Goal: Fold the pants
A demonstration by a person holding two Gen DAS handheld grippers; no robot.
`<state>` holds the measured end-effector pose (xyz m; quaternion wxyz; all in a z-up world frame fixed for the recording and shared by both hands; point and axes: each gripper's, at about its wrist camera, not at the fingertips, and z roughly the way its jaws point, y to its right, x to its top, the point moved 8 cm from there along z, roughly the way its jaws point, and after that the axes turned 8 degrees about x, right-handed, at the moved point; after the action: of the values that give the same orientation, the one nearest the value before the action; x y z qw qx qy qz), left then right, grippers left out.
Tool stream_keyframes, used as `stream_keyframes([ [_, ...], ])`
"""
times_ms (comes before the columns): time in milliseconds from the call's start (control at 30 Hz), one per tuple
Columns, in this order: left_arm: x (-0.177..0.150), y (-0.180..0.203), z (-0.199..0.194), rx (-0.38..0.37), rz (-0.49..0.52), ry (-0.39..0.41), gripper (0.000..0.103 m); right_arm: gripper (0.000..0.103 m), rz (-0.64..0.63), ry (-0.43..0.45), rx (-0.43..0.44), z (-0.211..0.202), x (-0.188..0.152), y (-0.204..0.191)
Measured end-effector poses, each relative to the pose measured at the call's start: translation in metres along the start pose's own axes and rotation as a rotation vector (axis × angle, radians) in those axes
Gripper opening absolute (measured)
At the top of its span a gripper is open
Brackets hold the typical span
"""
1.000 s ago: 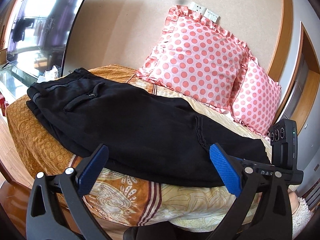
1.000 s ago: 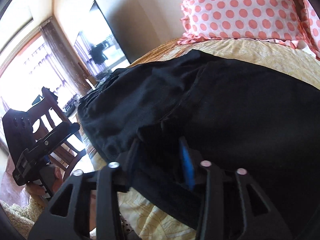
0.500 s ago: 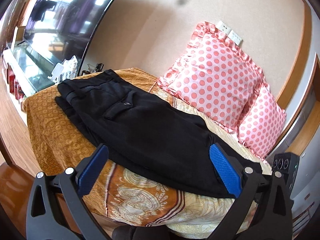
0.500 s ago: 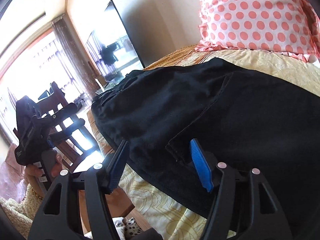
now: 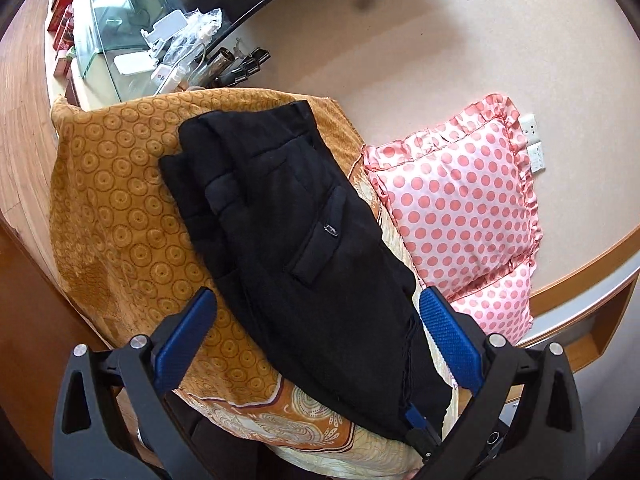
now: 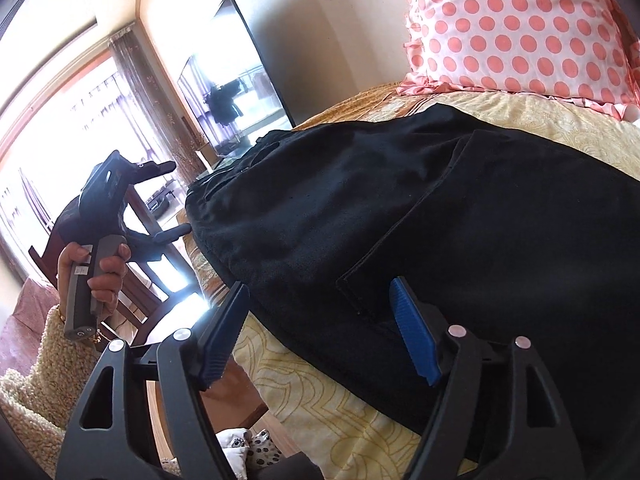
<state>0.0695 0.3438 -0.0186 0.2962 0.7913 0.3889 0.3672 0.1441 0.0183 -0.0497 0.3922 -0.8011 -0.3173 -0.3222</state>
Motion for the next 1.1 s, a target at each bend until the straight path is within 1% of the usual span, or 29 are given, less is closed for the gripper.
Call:
stream_keyframes([
  [100, 0.005, -0.004, 0.004, -0.037, -0.063, -0.036, 0.101, 0.078, -0.013, 0.001, -0.002, 0.001, -0.001, -0.002],
  [233, 0.012, -0.009, 0.007, -0.076, -0.146, -0.078, 0.101, 0.079, -0.011, 0.008, 0.004, 0.001, -0.001, -0.002],
  [333, 0.014, -0.010, 0.007, -0.106, -0.180, -0.096, 0.101, 0.079, -0.014, 0.013, 0.005, 0.002, -0.001, -0.002],
  [433, 0.014, -0.007, 0.009, -0.088, -0.152, -0.081, 0.099, 0.079, -0.020, 0.016, 0.003, 0.001, -0.002, -0.002],
  [500, 0.012, 0.000, 0.009, -0.086, -0.112, -0.058, 0.099, 0.079, -0.020, 0.016, 0.005, 0.001, -0.002, -0.002],
  [600, 0.010, 0.007, 0.006, -0.121, -0.077, -0.026, 0.099, 0.079, -0.022, 0.017, 0.007, 0.000, -0.003, -0.002],
  [667, 0.010, 0.006, 0.008, -0.117, -0.076, -0.026, 0.098, 0.080, -0.028, 0.017, 0.005, 0.001, -0.003, -0.002],
  [700, 0.010, 0.002, 0.010, -0.106, -0.089, -0.034, 0.095, 0.080, -0.029, 0.017, 0.005, 0.001, -0.003, -0.002],
  [733, 0.010, -0.002, 0.013, -0.097, -0.110, -0.043, 0.090, 0.080, -0.030, 0.017, 0.005, 0.001, -0.003, -0.002],
  [800, 0.012, -0.008, 0.013, -0.093, -0.153, -0.038, 0.082, 0.080, -0.032, 0.018, 0.006, 0.000, -0.003, -0.002],
  [867, 0.014, -0.011, 0.013, -0.089, -0.183, -0.032, 0.080, 0.080, -0.032, 0.019, 0.005, 0.000, -0.003, -0.002],
  [1067, 0.024, -0.018, 0.016, -0.031, -0.228, 0.007, 0.068, 0.080, -0.029, 0.030, 0.007, -0.002, -0.003, -0.003],
  [1100, 0.026, -0.020, 0.017, -0.005, -0.227, 0.019, 0.061, 0.080, -0.030, 0.033, 0.008, -0.004, -0.004, -0.004],
])
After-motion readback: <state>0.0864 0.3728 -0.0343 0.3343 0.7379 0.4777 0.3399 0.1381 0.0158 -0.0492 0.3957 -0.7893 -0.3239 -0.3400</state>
